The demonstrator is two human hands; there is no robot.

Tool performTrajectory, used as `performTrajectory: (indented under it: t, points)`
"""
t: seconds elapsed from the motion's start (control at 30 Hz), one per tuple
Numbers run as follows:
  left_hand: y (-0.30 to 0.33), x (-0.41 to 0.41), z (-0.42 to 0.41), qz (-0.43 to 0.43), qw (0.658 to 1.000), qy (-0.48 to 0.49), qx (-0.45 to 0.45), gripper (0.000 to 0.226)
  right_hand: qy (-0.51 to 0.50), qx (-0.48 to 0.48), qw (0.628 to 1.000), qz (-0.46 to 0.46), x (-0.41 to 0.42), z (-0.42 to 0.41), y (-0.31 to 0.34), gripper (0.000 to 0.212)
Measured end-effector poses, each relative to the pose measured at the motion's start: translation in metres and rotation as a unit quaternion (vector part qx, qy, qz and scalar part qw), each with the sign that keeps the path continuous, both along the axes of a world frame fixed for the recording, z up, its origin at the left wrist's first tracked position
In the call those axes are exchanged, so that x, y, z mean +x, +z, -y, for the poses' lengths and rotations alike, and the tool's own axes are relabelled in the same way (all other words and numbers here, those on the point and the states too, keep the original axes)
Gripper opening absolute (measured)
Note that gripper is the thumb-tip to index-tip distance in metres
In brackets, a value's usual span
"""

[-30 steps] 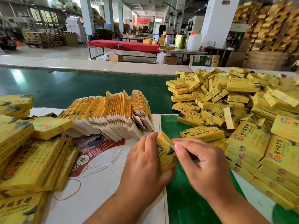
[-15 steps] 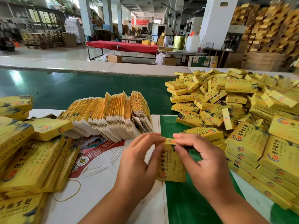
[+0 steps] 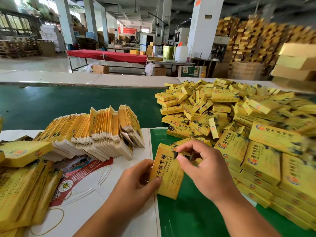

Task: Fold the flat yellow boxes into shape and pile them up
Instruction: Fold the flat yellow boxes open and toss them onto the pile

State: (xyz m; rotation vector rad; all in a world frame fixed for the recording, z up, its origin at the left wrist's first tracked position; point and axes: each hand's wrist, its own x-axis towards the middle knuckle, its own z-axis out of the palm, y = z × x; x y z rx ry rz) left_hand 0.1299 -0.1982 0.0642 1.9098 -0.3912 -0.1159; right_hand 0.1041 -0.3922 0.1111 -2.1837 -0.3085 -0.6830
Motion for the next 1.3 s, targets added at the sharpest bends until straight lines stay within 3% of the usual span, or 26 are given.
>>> performTrajectory:
  t: [0.13, 0.23, 0.43, 0.63, 0.73, 0.83, 0.97, 1.07, 1.17, 1.3]
  points:
    - [0.001, 0.002, -0.002, 0.002, 0.998, -0.05, -0.029, 0.031, -0.015, 0.01, 0.997, -0.075, -0.011, 0.008, 0.007, 0.014]
    - [0.002, 0.0, -0.002, 0.02, 0.997, -0.073, -0.03, 0.035, -0.022, 0.052, 0.996, -0.063, -0.03, 0.024, 0.019, 0.008]
    - [0.0, 0.002, -0.003, 0.045, 0.997, -0.056, -0.014, 0.028, -0.185, 0.134, 0.973, -0.025, -0.032, 0.115, 0.071, 0.021]
    - [0.003, 0.002, -0.005, 0.029, 0.998, -0.058, 0.006, 0.027, -0.274, 0.244, 0.918, -0.152, -0.02, 0.193, 0.089, 0.039]
    - [0.004, 0.002, -0.005, 0.02, 0.997, -0.074, 0.027, 0.025, -0.3, 0.247, 0.898, -0.206, -0.026, 0.204, 0.081, 0.034]
    - [0.005, 0.001, -0.004, 0.025, 0.995, -0.083, 0.056, 0.026, -0.343, 0.198, 0.889, -0.228, -0.029, 0.209, 0.067, 0.034]
    - [0.009, 0.0, -0.003, 0.033, 0.993, -0.085, 0.071, 0.026, -0.438, -0.067, 0.859, -0.258, -0.03, 0.211, 0.058, 0.03]
    - [0.01, 0.0, -0.004, 0.037, 0.995, -0.073, 0.064, 0.023, -0.458, -0.154, 0.844, -0.234, -0.033, 0.207, 0.063, 0.033]
    - [0.005, 0.005, -0.004, 0.043, 0.996, -0.042, 0.067, 0.007, -0.438, -0.192, 0.862, -0.169, -0.031, 0.19, 0.073, 0.029]
    - [-0.003, 0.009, -0.003, 0.064, 0.994, 0.025, 0.081, 0.01, -0.323, -0.206, 0.919, -0.095, -0.017, 0.132, 0.079, 0.02]
